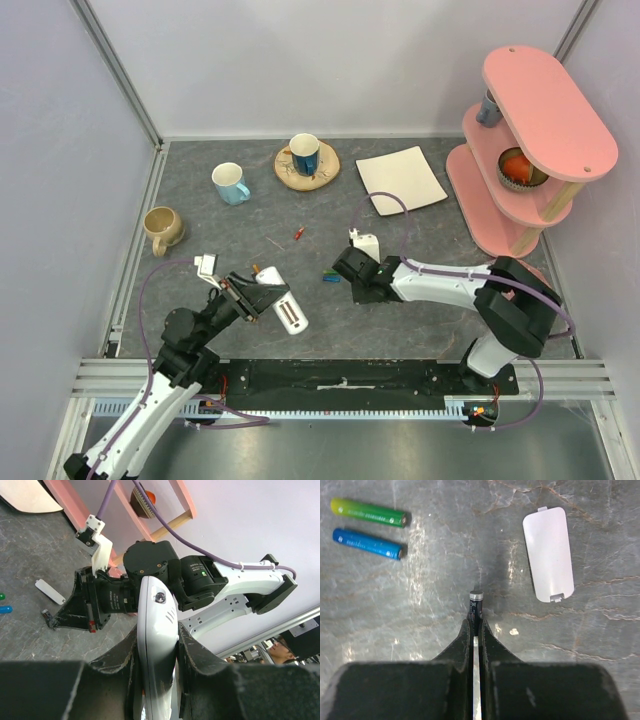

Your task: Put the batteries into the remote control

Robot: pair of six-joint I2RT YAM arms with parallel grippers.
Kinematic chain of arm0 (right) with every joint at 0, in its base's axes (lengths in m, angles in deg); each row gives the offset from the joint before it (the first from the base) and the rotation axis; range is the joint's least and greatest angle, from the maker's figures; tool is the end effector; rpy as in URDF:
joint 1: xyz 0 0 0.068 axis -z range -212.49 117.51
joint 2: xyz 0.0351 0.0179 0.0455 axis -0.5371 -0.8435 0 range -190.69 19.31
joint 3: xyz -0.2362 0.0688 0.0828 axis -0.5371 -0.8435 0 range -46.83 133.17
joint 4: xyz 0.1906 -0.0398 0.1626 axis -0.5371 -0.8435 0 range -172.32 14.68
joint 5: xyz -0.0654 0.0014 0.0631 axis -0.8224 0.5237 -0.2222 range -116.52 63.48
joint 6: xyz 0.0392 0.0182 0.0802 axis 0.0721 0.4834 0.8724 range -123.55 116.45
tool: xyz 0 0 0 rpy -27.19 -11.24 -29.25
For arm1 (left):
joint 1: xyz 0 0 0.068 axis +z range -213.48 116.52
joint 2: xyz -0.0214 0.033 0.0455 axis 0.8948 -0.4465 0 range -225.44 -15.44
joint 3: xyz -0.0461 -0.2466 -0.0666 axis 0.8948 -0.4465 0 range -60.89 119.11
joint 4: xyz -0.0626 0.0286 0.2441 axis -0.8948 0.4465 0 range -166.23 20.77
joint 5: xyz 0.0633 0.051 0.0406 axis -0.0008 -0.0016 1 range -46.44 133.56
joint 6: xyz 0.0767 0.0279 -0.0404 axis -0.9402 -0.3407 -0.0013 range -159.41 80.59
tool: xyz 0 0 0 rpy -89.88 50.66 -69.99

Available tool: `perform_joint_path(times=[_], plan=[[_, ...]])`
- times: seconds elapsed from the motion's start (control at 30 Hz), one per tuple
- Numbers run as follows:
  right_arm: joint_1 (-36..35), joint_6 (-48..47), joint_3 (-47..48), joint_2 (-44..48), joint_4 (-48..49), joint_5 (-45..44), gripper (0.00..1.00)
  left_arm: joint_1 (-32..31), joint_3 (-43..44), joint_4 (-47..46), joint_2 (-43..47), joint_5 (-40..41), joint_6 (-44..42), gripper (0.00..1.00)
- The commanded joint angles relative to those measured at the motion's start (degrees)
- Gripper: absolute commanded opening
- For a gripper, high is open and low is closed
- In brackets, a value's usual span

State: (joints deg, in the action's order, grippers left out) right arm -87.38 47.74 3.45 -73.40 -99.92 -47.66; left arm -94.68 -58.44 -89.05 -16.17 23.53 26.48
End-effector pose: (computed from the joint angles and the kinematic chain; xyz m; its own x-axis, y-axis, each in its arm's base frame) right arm 0.1999 0.2330 0.1100 -0.8633 0.0373 -0.5033 -0.0134 0.9952 0.0968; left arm 0.1140 -0.1017 0.2216 -0.6154 -0.6299 -0.4739 0.5107 0.1393 -0.8484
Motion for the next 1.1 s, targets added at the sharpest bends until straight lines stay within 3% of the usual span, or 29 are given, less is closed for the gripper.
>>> perform_joint_path(times=[0.0,0.13,0.5,0.87,1.07], plan=[[-0.91,-12.07,1.13,8.47,-4.74,3.30,0.00,0.26,-10.28,-9.30,-4.61,-1.33,0.90,0.02],[-3.28,-22.34,7.80,14.30,-12.12,7.95,0.00,0.26,-10.37,-18.19,-12.70,-0.10,1.79,0.02],[-4.52,-32.12,23.36,18.70,-29.80,19.30,0.00,0.09,-5.71,-45.61,-44.67,2.36,5.21,0.02],[-4.52,-30.46,31.01,13.79,-31.91,25.98,0.00,-0.79,-1.24,-63.53,-63.77,3.33,7.59,0.02],[-4.52,-25.98,31.37,12.20,-26.56,26.16,0.00,-2.02,-0.26,-68.92,-70.37,4.65,9.96,0.02]])
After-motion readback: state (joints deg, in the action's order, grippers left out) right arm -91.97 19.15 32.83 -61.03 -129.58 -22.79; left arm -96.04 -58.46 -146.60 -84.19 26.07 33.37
